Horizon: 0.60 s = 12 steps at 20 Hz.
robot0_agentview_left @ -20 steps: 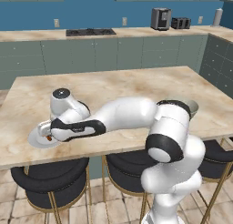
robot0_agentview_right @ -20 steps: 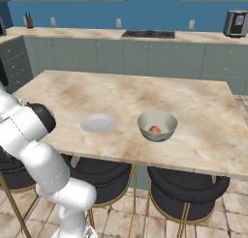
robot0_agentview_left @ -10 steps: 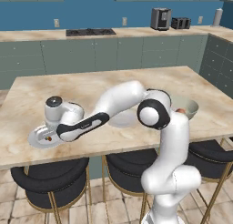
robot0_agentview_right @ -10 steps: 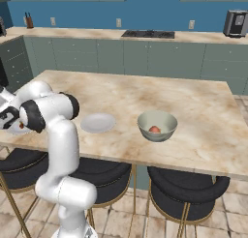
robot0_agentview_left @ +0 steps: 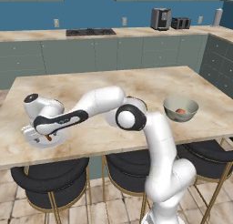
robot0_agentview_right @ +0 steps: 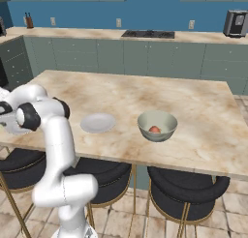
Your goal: Pick the chicken drumstick and onion from their plates and place them in the bowl. Then put the bowl in the fridge.
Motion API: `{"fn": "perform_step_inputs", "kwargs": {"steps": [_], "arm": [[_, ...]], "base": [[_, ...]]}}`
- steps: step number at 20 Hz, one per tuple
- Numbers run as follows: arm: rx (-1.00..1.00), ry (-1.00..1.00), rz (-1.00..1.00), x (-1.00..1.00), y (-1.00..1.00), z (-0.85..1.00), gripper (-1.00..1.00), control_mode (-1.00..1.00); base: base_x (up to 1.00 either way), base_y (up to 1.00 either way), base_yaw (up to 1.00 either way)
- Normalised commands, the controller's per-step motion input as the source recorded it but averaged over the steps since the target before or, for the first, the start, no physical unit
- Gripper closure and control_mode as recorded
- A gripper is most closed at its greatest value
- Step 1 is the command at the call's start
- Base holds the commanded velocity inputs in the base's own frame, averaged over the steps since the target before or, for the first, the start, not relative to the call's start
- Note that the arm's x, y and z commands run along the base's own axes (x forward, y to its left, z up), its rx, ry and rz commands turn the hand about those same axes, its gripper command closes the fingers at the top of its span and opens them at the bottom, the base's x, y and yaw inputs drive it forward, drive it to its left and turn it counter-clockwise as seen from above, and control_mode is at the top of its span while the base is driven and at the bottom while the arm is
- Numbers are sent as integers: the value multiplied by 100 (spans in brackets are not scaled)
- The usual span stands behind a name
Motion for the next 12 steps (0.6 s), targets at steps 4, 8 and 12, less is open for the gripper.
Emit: {"fn": "perform_step_inputs", "kwargs": {"steps": [4,8,12], "arm": [[-11,3,-2,22,0,-10,-100,-100],[-9,0,-2,23,-3,-21,-100,-100],[-2,-1,0,27,-8,-33,-100,-100]], "base": [[0,0,0],[0,0,0],[0,0,0]]}}
